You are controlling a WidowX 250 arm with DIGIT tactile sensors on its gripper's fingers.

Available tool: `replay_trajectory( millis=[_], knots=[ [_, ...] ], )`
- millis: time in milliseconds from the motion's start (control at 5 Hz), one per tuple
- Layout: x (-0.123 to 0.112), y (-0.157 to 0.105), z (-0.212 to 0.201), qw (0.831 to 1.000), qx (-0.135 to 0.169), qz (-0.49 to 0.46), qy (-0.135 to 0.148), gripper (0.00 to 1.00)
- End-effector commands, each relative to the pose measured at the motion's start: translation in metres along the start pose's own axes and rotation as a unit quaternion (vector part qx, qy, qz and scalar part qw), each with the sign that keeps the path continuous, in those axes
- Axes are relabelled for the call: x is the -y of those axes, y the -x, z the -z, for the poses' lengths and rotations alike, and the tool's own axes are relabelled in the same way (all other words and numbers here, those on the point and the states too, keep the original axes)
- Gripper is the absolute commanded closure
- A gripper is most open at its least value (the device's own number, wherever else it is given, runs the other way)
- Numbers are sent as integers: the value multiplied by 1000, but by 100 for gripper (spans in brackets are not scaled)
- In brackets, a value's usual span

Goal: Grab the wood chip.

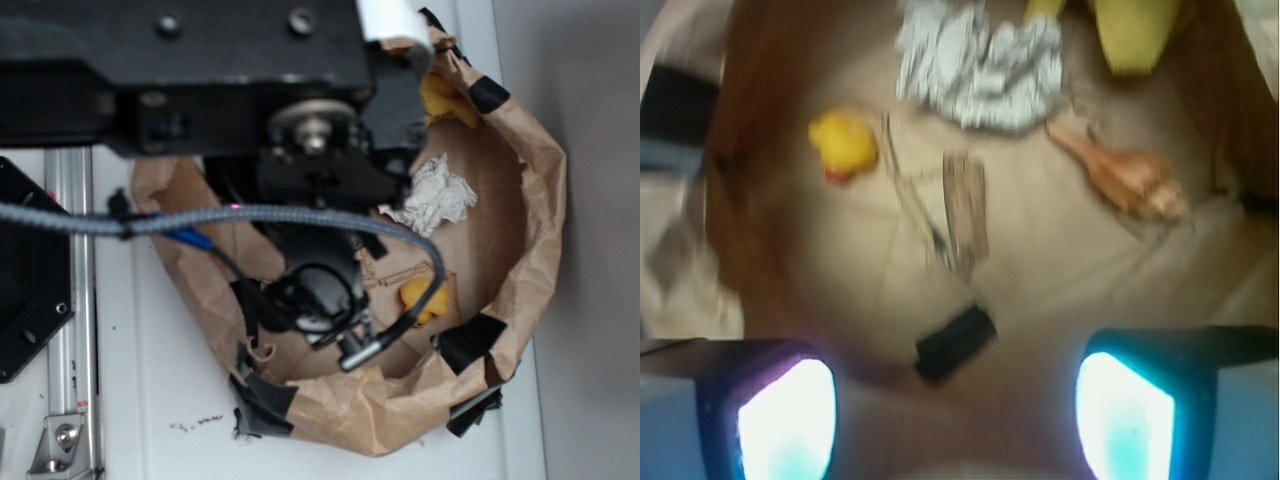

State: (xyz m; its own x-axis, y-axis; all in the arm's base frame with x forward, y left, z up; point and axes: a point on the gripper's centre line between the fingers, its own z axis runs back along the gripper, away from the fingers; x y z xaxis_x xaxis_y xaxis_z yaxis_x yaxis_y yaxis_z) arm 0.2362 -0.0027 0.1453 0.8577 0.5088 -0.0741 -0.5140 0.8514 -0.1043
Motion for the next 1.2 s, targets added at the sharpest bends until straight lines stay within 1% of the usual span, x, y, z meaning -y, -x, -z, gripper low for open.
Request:
replay_trajectory(
  millis=[0, 200, 400, 600, 800, 1000],
  knots=[
    [-4, -16, 47, 999, 51, -7, -5, 0],
    [-1, -23, 74, 998, 55, 2, 18, 0],
    [4, -40, 101, 998, 62, 16, 19, 0],
    [10, -44, 115, 998, 59, 20, 11, 0],
    [15, -41, 130, 998, 53, 35, 4, 0],
    [3, -46, 148, 996, 61, 61, 10, 0]
  ],
)
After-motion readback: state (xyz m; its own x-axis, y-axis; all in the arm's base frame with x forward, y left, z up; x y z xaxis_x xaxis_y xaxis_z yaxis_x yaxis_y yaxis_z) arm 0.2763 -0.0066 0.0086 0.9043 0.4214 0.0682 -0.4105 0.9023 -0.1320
